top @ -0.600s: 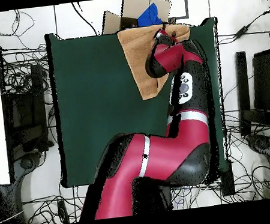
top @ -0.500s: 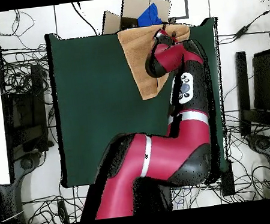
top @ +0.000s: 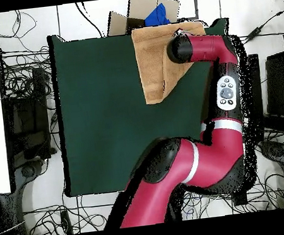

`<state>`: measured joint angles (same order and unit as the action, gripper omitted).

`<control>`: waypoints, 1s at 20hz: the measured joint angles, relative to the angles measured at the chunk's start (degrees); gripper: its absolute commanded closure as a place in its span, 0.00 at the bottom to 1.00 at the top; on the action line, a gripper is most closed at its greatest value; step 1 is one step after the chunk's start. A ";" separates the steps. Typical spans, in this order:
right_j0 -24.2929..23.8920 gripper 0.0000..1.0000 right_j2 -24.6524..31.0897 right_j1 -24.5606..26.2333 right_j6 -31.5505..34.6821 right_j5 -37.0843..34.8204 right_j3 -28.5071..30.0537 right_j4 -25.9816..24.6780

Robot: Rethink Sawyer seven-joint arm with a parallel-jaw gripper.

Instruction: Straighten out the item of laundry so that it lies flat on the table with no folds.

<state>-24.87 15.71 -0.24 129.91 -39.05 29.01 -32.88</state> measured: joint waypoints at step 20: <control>-1.90 0.00 -1.35 -3.45 -6.76 1.19 10.25 13.91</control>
<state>-26.76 14.36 -3.68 123.15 -37.86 39.26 -18.98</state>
